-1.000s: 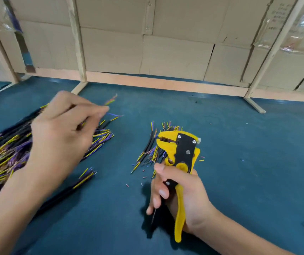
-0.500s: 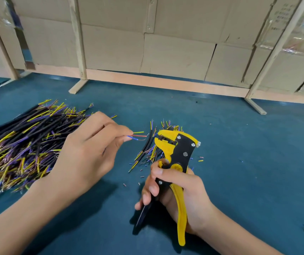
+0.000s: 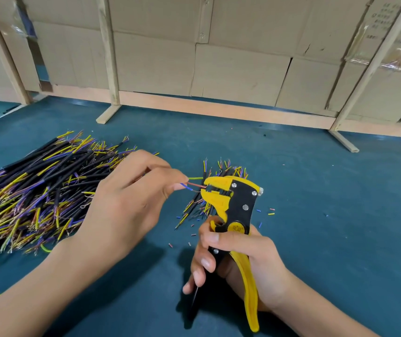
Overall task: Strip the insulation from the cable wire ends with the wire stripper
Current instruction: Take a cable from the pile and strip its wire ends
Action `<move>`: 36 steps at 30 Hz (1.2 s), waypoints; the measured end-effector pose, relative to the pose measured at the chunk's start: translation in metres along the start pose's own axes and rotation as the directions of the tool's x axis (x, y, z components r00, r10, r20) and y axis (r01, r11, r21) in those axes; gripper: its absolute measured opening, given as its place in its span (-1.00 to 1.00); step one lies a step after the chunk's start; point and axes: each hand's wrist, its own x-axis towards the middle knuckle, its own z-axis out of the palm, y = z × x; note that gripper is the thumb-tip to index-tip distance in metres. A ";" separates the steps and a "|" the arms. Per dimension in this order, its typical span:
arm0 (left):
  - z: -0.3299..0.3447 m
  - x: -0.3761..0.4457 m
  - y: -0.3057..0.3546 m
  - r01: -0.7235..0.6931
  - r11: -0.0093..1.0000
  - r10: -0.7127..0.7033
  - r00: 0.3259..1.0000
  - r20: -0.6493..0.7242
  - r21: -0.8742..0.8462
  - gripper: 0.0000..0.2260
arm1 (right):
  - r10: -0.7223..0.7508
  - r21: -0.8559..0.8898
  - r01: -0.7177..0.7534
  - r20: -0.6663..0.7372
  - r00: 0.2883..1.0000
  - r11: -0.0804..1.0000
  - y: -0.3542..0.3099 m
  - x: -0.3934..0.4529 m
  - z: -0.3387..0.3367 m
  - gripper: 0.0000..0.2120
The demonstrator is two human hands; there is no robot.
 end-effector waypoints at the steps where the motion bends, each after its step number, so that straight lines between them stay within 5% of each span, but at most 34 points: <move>1: 0.000 0.000 0.000 0.000 1.000 0.000 1.000 -0.001 -0.001 -0.90 | 0.002 -0.003 -0.001 0.003 1.000 1.000 0.000 0.000 0.000 -0.85; 36: -0.002 0.002 -0.002 -0.040 0.998 0.042 0.998 0.046 -0.050 -0.89 | 0.010 -0.013 -0.010 0.019 1.000 1.000 -0.001 0.001 -0.003 -0.85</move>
